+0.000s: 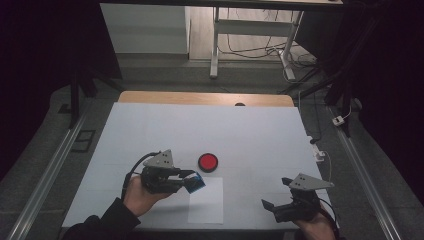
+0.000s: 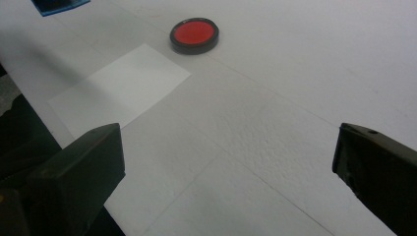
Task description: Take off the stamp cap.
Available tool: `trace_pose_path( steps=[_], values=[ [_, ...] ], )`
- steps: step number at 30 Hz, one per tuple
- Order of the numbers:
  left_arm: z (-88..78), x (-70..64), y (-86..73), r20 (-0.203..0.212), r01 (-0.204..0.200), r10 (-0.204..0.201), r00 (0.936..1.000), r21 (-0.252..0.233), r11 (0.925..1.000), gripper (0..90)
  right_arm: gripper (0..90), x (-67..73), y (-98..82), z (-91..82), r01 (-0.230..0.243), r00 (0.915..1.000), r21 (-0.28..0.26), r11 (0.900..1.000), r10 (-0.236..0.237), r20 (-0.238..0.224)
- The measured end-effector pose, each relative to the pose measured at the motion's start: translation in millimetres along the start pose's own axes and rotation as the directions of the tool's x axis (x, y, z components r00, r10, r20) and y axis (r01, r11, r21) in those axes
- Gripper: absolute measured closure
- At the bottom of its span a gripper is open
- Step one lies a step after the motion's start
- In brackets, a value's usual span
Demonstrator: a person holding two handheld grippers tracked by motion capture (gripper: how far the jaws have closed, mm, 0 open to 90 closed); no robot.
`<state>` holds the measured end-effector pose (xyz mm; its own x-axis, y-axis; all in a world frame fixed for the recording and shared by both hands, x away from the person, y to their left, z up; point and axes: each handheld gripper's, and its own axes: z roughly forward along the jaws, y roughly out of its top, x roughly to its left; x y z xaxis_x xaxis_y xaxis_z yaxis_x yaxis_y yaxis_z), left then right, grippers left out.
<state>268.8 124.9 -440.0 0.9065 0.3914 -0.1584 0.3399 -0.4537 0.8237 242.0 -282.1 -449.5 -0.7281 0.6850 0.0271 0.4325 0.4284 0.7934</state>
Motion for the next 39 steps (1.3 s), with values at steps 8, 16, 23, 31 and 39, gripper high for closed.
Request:
trace_pose_path(
  steps=[8, 16, 23, 31, 39],
  values=[
    [0.0, -0.2, 0.3, 0.005, -0.004, 0.004, 1.0, 0.0, 1.0, 70.6, 0.0, 7.3, 4.1, 7.9, 0.03, 0.9991, 0.0, 1.0, -0.03, -0.03],
    [-0.7, -3.0, 1.5, -0.009, -0.032, 0.032, 0.9994, -0.002, 0.9995, 70.5, 0.0, 13.6, 7.4, 18.6, 0.049, 0.9932, -0.016, 0.999, -0.051, -0.105],
    [-4.1, -2.9, 3.0, -0.007, -0.035, 0.035, 0.9994, -0.018, 0.9992, 70.5, 0.0, 20.9, 12.1, 27.6, 0.049, 0.9862, -0.033, 0.998, -0.053, -0.157],
    [-5.2, -4.4, 4.3, 0.003, -0.047, 0.047, 0.9989, -0.02, 0.9987, 70.5, 0.0, 32.6, 18.3, 41.4, 0.078, 0.9753, -0.028, 0.997, -0.082, -0.205],
    [-3.1, -4.2, 4.7, 0.009, -0.054, 0.054, 0.9985, -0.007, 0.9985, 70.5, 0.0, 39.4, 23.6, 50.6, 0.098, 0.9688, -0.033, 0.995, -0.103, -0.225]
  ],
)
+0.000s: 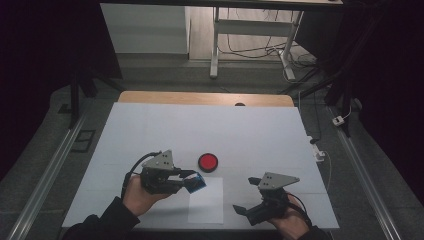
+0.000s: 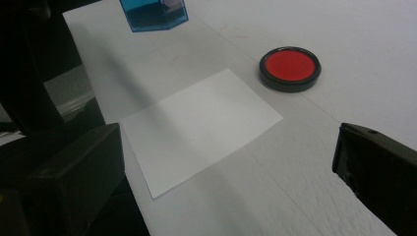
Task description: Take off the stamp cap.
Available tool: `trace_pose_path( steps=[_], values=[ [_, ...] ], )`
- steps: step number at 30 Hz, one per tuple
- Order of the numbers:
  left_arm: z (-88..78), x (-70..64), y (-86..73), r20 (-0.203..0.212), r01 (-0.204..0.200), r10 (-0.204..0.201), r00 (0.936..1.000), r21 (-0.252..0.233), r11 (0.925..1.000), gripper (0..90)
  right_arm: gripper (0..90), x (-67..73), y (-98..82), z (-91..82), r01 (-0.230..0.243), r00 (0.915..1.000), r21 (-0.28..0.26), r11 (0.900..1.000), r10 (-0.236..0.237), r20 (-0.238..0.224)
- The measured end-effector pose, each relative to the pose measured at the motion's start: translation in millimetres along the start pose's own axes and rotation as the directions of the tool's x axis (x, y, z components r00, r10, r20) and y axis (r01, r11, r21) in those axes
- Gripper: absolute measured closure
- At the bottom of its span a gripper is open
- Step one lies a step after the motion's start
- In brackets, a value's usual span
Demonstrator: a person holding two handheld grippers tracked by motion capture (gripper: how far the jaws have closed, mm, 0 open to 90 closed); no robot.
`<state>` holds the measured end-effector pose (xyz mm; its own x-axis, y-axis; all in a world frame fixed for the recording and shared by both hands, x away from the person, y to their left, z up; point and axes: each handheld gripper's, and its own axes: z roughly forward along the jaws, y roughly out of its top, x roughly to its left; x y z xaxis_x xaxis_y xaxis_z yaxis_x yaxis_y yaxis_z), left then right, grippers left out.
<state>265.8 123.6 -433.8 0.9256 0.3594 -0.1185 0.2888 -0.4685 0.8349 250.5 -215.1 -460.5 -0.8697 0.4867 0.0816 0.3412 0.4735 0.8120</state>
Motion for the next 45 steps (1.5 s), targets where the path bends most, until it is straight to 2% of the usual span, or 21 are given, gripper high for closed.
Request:
trace_pose_path(
  steps=[3, 7, 13, 17, 20, 24, 29, 32, 40, 45],
  values=[
    [0.8, 0.2, 0.2, 0.004, -0.004, 0.004, 1.0, 0.007, 1.0, 70.5, 0.0, 2.1, 2.7, 4.8, -0.014, 0.9995, -0.011, 1.0, 0.014, -0.029],
    [1.9, 0.2, 0.5, 0.003, -0.015, 0.015, 0.9999, 0.024, 0.9996, 70.5, 0.0, 3.8, 5.9, 11.1, -0.013, 0.9993, -0.01, 1.0, 0.013, -0.035],
    [3.3, 1.0, 1.2, 0.007, -0.027, 0.027, 0.9996, 0.042, 0.9988, 70.5, 0.0, 6.4, 9.9, 20.6, 0.02, 0.9994, 0.014, 1.0, -0.019, -0.028],
    [3.7, 2.1, 1.4, 0.008, -0.028, 0.028, 0.9996, 0.045, 0.9986, 70.4, 0.0, 7.9, 13.8, 26.6, 0.03, 0.9989, 0.017, 0.999, -0.03, -0.036],
    [3.9, 3.2, 1.6, 0.017, -0.028, 0.028, 0.9995, 0.043, 0.9987, 70.5, 0.0, 8.0, 18.0, 33.3, 0.058, 0.9968, 0.028, 0.998, -0.057, -0.057],
    [4.6, 3.4, 2.3, 0.022, -0.032, 0.031, 0.9993, 0.042, 0.9986, 70.5, 0.0, 6.8, 21.7, 40.8, 0.047, 0.995, 0.025, 0.999, -0.045, -0.09],
    [6.4, 4.2, 1.9, 0.031, -0.041, 0.04, 0.9987, 0.051, 0.9978, 70.5, 0.0, 7.2, 23.4, 47.1, 0.065, 0.9935, 0.041, 0.997, -0.06, -0.096],
    [7.6, 4.3, 2.2, 0.035, -0.049, 0.047, 0.9983, 0.056, 0.9973, 70.5, 0.0, 7.3, 24.4, 50.4, 0.06, 0.9921, 0.051, 0.997, -0.054, -0.113],
    [8.8, 4.6, 2.4, 0.039, -0.075, 0.073, 0.9966, 0.062, 0.9953, 70.5, 0.0, 8.3, 27.6, 60.2, 0.068, 0.9913, 0.063, 0.996, -0.06, -0.117],
    [9.9, 5.1, 1.5, 0.049, -0.077, 0.075, 0.996, 0.06, 0.9952, 70.5, 0.0, 8.3, 28.5, 64.3, 0.079, 0.9902, 0.07, 0.994, -0.07, -0.121]
  ],
)
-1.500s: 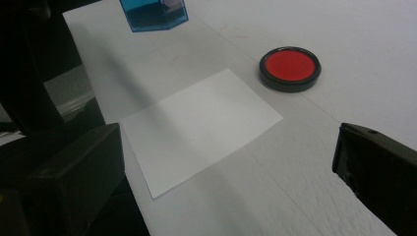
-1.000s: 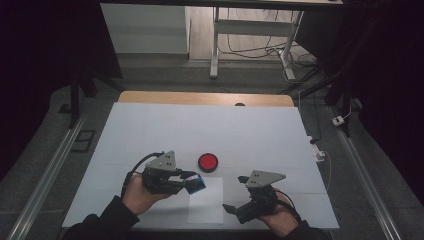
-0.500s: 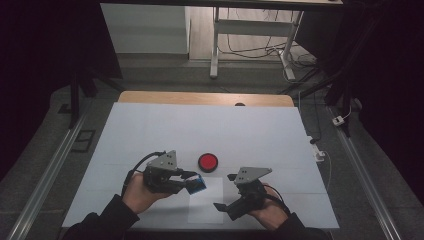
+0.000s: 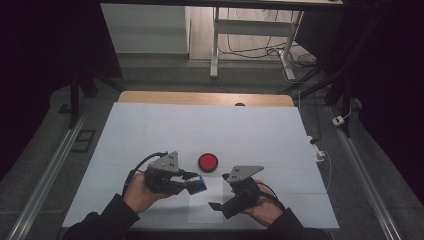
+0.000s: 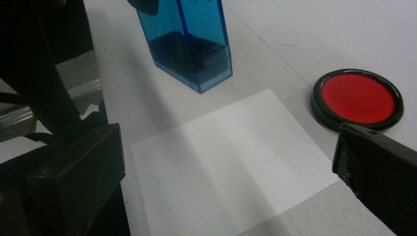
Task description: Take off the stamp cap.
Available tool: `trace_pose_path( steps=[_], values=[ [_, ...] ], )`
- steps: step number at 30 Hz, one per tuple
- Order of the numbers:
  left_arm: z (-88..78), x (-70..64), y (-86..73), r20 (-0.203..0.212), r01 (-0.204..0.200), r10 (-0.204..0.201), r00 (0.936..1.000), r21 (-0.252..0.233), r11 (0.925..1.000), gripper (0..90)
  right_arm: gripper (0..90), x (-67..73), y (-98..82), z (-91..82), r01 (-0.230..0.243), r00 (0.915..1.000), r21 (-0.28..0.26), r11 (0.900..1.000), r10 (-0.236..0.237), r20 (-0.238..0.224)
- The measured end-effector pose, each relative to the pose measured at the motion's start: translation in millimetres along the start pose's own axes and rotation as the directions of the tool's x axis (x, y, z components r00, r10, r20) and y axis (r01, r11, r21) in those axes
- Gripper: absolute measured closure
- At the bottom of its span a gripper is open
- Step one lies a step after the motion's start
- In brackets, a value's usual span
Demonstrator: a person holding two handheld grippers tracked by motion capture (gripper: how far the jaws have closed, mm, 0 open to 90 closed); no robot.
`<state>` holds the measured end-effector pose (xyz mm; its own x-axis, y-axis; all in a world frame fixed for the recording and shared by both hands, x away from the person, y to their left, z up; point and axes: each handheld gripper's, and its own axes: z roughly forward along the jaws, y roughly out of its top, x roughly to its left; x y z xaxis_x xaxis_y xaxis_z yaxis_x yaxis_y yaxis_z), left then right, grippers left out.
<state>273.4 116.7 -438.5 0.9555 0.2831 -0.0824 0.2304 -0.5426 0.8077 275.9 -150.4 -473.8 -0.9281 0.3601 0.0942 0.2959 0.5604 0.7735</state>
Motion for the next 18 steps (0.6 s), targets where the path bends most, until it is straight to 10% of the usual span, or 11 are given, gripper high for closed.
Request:
trace_pose_path(
  steps=[13, 18],
  values=[
    [1.4, 0.7, -0.8, 0.036, -0.043, 0.044, 0.9984, -0.025, 0.9987, 70.5, 0.5, -0.8, 9.7, 11.0, 0.039, 0.9979, -0.001, 0.999, -0.039, -0.052],
    [2.2, 0.4, -0.3, 0.054, -0.07, 0.071, 0.996, -0.036, 0.9969, 70.5, 16.6, -4.7, 11.8, 11.9, 0.033, 0.9929, -0.015, 0.999, -0.034, -0.114]
  ],
)
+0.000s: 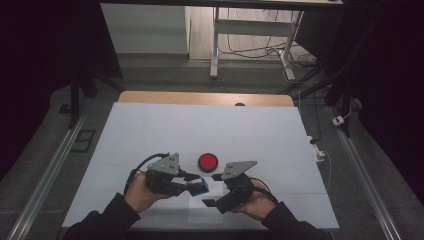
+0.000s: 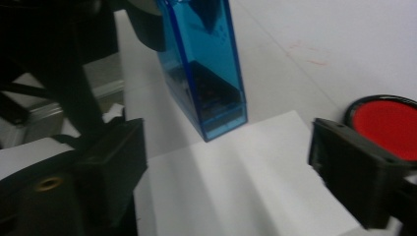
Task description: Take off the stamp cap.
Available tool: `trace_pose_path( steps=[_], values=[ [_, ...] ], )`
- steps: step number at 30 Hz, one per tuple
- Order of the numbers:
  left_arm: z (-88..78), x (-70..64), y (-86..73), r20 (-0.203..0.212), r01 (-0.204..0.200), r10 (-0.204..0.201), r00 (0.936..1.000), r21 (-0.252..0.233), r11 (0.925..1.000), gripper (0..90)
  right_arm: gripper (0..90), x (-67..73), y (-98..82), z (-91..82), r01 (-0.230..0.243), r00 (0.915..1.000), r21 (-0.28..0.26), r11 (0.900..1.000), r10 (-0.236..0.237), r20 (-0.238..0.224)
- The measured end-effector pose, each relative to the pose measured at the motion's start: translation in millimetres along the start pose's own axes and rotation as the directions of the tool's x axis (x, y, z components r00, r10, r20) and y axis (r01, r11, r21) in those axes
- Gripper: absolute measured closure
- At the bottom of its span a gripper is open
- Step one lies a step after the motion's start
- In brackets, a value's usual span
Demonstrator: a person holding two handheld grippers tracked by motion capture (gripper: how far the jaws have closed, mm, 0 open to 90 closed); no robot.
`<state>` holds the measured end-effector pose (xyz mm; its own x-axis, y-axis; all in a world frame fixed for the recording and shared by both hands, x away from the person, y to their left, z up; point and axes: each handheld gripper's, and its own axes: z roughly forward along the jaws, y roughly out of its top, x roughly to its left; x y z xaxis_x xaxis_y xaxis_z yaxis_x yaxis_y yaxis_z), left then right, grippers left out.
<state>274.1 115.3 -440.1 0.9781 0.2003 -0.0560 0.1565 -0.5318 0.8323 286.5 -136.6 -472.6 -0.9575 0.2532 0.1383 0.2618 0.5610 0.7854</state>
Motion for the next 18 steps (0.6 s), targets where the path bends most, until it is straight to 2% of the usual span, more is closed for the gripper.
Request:
trace_pose_path(
  steps=[2, 3, 4, 5, 7, 10, 18],
  values=[
    [0.1, -0.1, 0.2, 0.002, -0.004, 0.004, 1.0, -0.004, 1.0, 70.5, 18.6, -0.2, 0.0, 0.2, 0.0, 0.9999, -0.008, 1.0, 0.0, -0.016],
    [0.2, -0.1, 0.4, 0.007, -0.005, 0.005, 1.0, -0.009, 0.9999, 70.5, 22.1, -0.5, 0.2, 0.1, 0.005, 0.9998, -0.014, 1.0, -0.005, -0.021],
    [0.2, 0.0, 0.7, 0.012, -0.009, 0.009, 0.9999, -0.013, 0.9999, 70.5, 27.0, -1.3, 0.9, 0.4, 0.004, 0.999, -0.019, 1.0, -0.005, -0.045],
    [0.1, 0.0, 0.9, 0.015, -0.011, 0.011, 0.9998, -0.017, 0.9998, 70.5, 27.0, -1.3, 0.9, 0.4, 0.004, 0.999, -0.019, 1.0, -0.005, -0.045],
    [-0.3, -0.2, 1.6, 0.018, -0.015, 0.016, 0.9997, -0.027, 0.9995, 70.5, 35.0, -2.5, 1.7, 1.3, 0.017, 0.9974, -0.022, 1.0, -0.018, -0.069],
    [-1.3, -0.3, 2.1, 0.026, -0.018, 0.019, 0.9995, -0.047, 0.9987, 70.5, 41.4, -4.4, 1.8, 3.1, 0.019, 0.9953, -0.031, 0.999, -0.022, -0.095],
    [-1.2, -0.4, 2.9, 0.042, -0.035, 0.039, 0.9984, -0.073, 0.9967, 70.5, 52.5, -6.3, 2.8, 6.7, 0.037, 0.9871, -0.042, 0.998, -0.043, -0.154]
  ],
)
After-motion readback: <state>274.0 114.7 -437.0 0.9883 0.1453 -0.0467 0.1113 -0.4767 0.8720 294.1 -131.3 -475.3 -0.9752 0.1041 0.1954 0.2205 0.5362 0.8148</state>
